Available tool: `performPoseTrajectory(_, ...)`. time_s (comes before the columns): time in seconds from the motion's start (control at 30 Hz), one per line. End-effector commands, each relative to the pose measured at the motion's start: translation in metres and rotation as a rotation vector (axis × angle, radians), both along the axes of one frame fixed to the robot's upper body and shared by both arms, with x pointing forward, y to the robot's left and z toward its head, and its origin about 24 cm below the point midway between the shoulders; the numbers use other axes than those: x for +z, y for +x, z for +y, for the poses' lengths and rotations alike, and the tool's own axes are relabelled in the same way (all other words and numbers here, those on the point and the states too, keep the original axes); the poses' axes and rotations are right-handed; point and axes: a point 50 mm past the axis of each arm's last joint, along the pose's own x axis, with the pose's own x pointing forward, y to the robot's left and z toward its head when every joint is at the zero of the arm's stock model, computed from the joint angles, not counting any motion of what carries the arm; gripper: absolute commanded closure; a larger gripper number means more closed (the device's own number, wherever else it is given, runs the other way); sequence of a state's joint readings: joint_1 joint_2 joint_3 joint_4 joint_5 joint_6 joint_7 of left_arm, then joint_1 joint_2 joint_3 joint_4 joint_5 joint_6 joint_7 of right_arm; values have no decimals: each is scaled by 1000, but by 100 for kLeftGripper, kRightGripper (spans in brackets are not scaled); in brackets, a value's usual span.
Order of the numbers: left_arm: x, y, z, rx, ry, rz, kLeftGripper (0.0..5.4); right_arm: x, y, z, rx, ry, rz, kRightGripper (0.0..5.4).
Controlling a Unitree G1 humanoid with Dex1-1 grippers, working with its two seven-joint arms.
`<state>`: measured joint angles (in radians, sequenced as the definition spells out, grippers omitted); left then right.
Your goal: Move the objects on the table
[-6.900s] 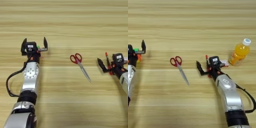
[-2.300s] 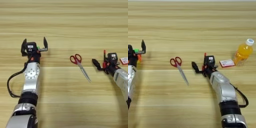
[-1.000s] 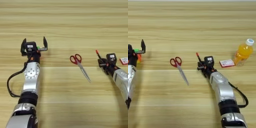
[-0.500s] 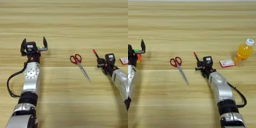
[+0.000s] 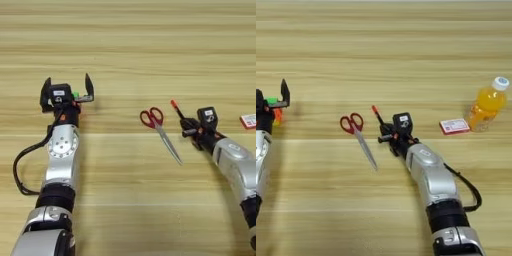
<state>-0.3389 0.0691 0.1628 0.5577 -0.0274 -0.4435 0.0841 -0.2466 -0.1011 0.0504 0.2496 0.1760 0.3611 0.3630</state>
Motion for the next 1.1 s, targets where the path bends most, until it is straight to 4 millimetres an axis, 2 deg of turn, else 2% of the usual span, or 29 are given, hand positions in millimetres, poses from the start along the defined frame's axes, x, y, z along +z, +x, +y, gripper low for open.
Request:
performPoseTrajectory(0.03, -2, 1, 1, 7, -3, 12, 0, 6, -2, 15, 54, 7, -6, 487)
performPoseTrajectory(0.3, -3, 0, 0, 7, -2, 15, 0, 28, 0, 44, 141, -5, -106, 488)
performPoseTrajectory(0.63, -3, 0, 0, 9, -5, 14, 0, 40, 3, 52, 154, 0, -146, 488)
performPoseTrajectory(1.1, -2, -2, 4, 19, -5, 9, 0, 35, 4, 99, 288, 59, -77, 488)
